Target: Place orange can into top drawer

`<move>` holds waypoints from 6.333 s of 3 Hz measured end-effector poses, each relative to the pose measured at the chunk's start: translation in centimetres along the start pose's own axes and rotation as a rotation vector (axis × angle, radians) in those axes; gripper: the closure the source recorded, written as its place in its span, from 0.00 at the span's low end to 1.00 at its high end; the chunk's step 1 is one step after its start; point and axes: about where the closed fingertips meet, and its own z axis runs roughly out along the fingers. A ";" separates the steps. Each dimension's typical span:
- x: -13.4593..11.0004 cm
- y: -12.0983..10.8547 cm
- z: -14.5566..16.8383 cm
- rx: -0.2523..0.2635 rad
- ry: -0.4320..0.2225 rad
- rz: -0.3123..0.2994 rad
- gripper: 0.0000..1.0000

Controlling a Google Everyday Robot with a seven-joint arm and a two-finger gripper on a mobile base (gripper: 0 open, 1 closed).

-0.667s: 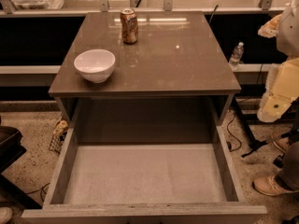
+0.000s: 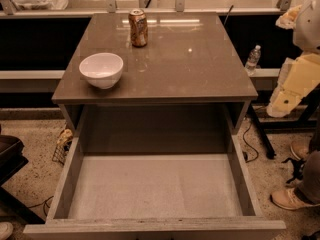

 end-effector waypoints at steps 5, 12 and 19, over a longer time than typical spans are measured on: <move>-8.3 -8.9 15.0 0.225 -0.638 0.351 0.00; -27.4 -26.7 21.0 0.219 -1.060 0.468 0.00; -33.8 -29.6 32.2 0.180 -0.977 0.550 0.38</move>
Offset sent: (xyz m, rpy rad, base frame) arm 0.1958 0.0180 -0.0013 0.5418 -0.4733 -0.2404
